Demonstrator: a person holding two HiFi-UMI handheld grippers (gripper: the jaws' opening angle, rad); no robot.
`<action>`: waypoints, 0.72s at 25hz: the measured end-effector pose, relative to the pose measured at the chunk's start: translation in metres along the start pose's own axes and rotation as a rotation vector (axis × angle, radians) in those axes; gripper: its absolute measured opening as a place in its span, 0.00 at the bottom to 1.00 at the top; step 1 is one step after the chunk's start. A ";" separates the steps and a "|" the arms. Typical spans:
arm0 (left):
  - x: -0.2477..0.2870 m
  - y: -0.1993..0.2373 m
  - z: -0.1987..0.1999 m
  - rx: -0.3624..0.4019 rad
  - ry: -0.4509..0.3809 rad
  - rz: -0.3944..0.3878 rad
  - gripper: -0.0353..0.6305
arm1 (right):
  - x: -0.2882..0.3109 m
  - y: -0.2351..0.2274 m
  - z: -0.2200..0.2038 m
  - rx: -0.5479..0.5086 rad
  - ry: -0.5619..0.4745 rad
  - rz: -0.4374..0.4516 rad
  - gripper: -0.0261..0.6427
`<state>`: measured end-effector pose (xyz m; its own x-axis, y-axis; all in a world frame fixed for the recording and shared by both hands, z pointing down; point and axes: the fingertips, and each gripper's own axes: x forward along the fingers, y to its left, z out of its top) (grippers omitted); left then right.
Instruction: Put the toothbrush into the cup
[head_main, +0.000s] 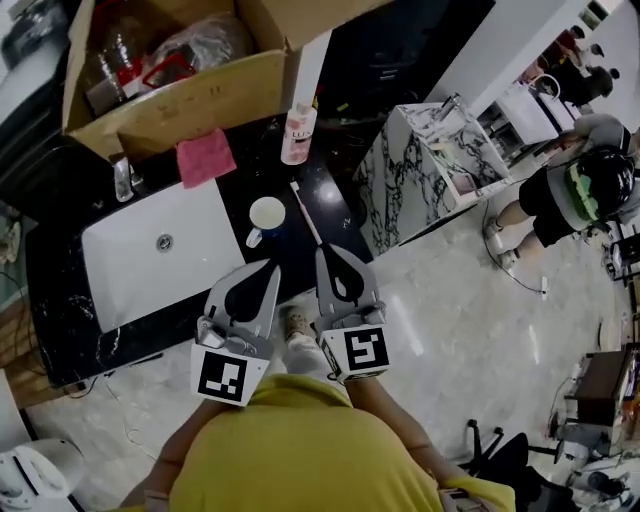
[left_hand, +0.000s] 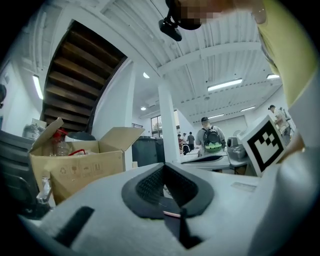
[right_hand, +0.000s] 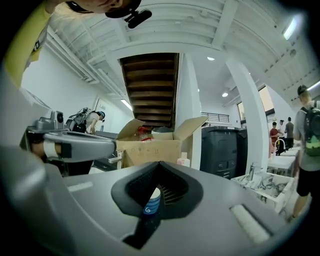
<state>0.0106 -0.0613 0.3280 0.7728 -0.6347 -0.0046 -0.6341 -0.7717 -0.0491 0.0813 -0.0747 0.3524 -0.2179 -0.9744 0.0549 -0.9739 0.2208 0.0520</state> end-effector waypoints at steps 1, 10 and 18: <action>0.011 0.004 -0.002 -0.001 0.008 0.014 0.06 | 0.010 -0.008 -0.004 0.000 0.010 0.017 0.06; 0.081 0.037 -0.023 -0.012 0.044 0.162 0.06 | 0.085 -0.048 -0.038 -0.026 0.082 0.191 0.06; 0.102 0.045 -0.054 0.019 0.122 0.209 0.06 | 0.117 -0.057 -0.102 -0.060 0.282 0.289 0.07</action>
<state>0.0590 -0.1627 0.3795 0.6148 -0.7818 0.1038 -0.7785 -0.6227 -0.0786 0.1174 -0.1969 0.4573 -0.4480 -0.8240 0.3470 -0.8680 0.4938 0.0518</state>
